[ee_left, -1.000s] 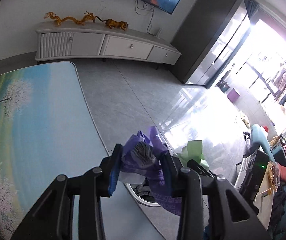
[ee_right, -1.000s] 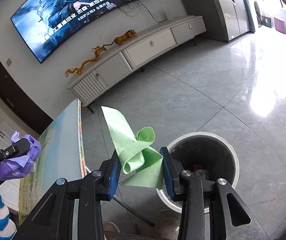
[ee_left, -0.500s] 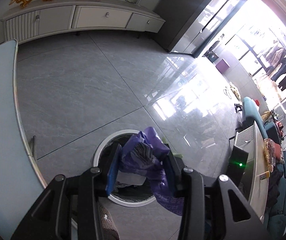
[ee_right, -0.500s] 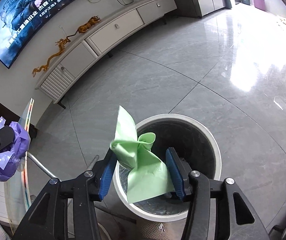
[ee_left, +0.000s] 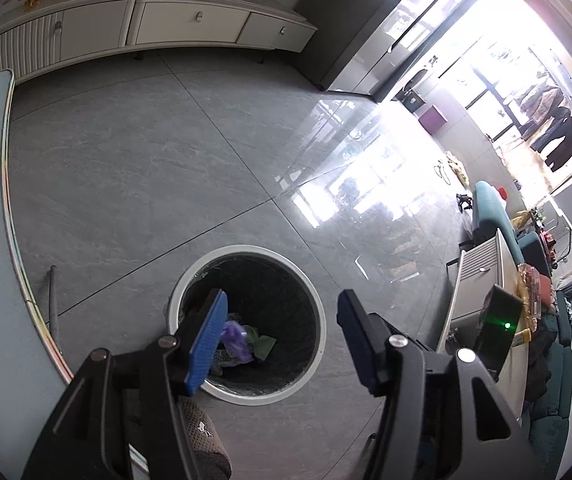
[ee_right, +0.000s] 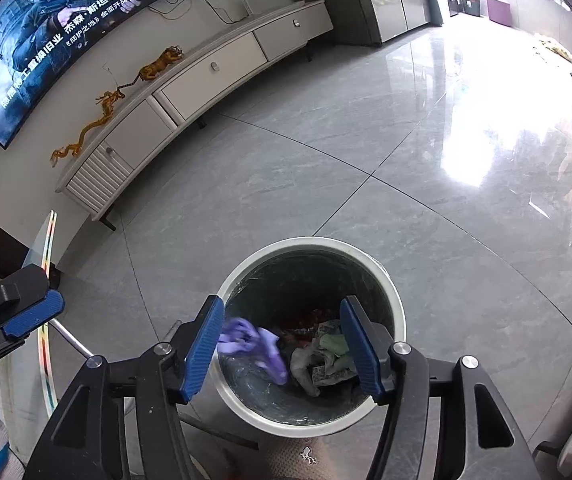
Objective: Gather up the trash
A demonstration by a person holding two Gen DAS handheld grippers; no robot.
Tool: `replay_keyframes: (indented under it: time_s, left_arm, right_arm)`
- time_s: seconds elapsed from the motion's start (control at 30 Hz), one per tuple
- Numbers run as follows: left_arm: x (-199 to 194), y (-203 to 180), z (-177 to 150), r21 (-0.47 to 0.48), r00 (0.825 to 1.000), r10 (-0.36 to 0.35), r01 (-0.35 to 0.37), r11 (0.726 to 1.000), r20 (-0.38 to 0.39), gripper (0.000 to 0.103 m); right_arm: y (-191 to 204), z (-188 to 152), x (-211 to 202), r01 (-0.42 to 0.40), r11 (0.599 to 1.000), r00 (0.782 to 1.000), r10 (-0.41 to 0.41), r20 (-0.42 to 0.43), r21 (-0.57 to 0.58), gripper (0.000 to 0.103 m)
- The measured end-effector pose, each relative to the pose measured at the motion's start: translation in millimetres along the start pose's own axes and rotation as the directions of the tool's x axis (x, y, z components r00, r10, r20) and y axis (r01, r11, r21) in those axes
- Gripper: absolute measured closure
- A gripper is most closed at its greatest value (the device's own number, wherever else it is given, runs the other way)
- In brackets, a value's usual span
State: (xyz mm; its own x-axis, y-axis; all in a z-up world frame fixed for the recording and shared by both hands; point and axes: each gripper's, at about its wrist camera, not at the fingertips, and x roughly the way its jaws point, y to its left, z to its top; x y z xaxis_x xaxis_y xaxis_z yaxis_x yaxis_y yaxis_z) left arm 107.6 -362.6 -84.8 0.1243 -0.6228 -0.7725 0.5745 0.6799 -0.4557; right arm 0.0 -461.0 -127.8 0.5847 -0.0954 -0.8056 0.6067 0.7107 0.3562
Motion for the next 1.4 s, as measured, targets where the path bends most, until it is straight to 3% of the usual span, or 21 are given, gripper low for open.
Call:
replay_keyframes:
  time_s: [0.17, 0.27, 0.33, 0.47, 0.67, 0.93, 1.2, 1.27, 1.4]
  left_arm:
    - [-30, 1, -12, 0.007, 0.999, 0.027, -0.028, 1.000, 0.043, 0.047]
    - [-63, 3, -21, 0.019, 0.988, 0.104, -0.107, 0.994, 0.113, 0.047]
    - [-88, 6, -29, 0.026, 0.974, 0.153, -0.159, 0.987, 0.169, 0.047]
    - [-143, 23, -52, -0.021, 0.927, 0.256, -0.260, 0.965, 0.275, 0.047]
    - [-234, 56, -92, -0.174, 0.828, 0.387, -0.346, 0.922, 0.406, 0.046]
    - [-330, 81, -147, -0.312, 0.682, 0.523, -0.420, 0.852, 0.511, 0.041]
    - [-385, 73, -203, -0.375, 0.550, 0.611, -0.487, 0.788, 0.569, 0.037]
    - [-393, 73, -212, -0.391, 0.519, 0.636, -0.509, 0.767, 0.571, 0.032]
    - [-402, 72, -226, -0.412, 0.474, 0.667, -0.536, 0.737, 0.575, 0.028]
  right_arm:
    - [12, -3, -27, -0.010, 1.000, 0.999, 0.011, 0.037, -0.021, 0.044]
    - [29, -5, -42, -0.029, 0.998, 0.998, 0.032, 0.055, -0.054, 0.043]
    - [44, -7, -52, -0.045, 0.995, 0.997, 0.050, 0.063, -0.087, 0.042]
    - [87, -17, -70, -0.095, 0.979, 0.991, 0.109, 0.072, -0.179, 0.039]
    - [154, -42, -98, -0.161, 0.930, 0.978, 0.196, 0.077, -0.332, 0.037]
    - [212, -71, -145, -0.180, 0.864, 0.953, 0.272, 0.135, -0.470, 0.031]
    - [243, -98, -179, -0.164, 0.823, 0.931, 0.311, 0.189, -0.544, 0.024]
    - [251, -104, -184, -0.159, 0.813, 0.927, 0.318, 0.198, -0.559, 0.023]
    - [263, -118, -189, -0.151, 0.797, 0.924, 0.324, 0.203, -0.585, 0.022]
